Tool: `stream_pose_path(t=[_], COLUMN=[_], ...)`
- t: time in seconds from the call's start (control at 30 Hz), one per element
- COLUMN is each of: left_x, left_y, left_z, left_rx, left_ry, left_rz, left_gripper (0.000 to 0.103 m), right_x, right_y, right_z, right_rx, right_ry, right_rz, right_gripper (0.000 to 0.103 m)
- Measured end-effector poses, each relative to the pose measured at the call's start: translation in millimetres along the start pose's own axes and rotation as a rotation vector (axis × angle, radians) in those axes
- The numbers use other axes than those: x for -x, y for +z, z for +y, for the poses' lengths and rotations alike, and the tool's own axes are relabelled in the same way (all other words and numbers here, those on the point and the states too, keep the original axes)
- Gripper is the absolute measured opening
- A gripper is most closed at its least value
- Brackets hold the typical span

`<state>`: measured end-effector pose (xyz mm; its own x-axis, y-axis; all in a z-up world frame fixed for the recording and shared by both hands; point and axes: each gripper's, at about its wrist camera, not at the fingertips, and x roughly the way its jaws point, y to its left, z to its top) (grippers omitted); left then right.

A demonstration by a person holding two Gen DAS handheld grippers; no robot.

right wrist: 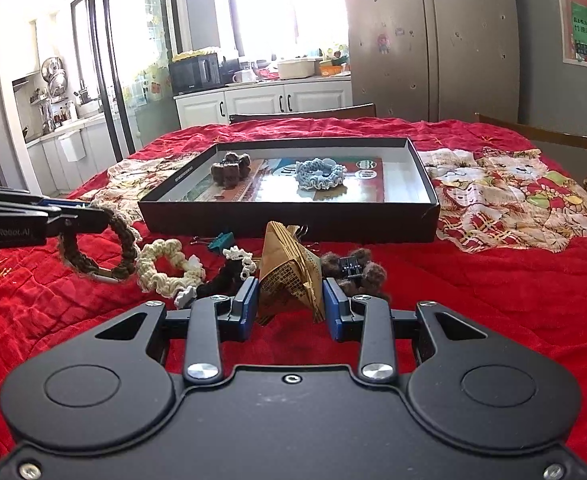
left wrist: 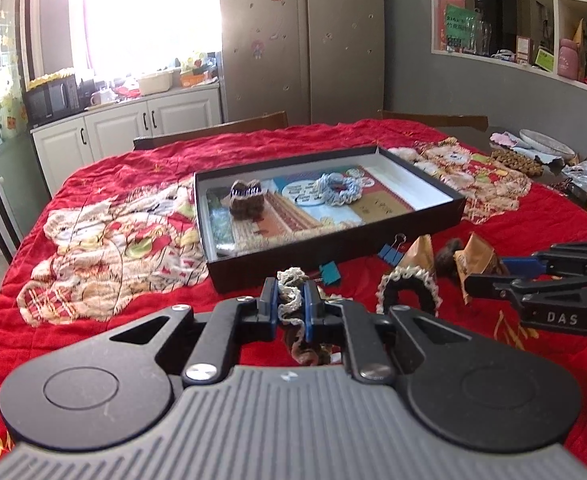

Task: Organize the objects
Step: 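Grasp the brown lace-edged scrunchie with the left tool while the right tool grasps a paper pyramid packet, then carry the scrunchie and paper packet into the box and open both tools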

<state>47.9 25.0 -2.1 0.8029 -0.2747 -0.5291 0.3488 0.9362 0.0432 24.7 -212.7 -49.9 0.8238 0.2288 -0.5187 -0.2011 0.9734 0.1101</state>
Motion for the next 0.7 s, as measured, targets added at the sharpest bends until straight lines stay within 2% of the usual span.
stream_pose_path(t=[0.47,0.7], left_x=[-5,-17], left_y=[36,58], left_z=[-8,-3], left_rx=[-0.035,-0.014], left_ry=[-0.022,-0.011], left_rz=[-0.068,-0.097], left_gripper=[0.015,0.015], right_x=[9,4], right_y=[24,47], right_z=[-7,-15], right_rx=[0.004,0.019], right_ry=[-0.019,-0.04], right_rz=[-0.076,-0.105], right_gripper=[0.033,0.033])
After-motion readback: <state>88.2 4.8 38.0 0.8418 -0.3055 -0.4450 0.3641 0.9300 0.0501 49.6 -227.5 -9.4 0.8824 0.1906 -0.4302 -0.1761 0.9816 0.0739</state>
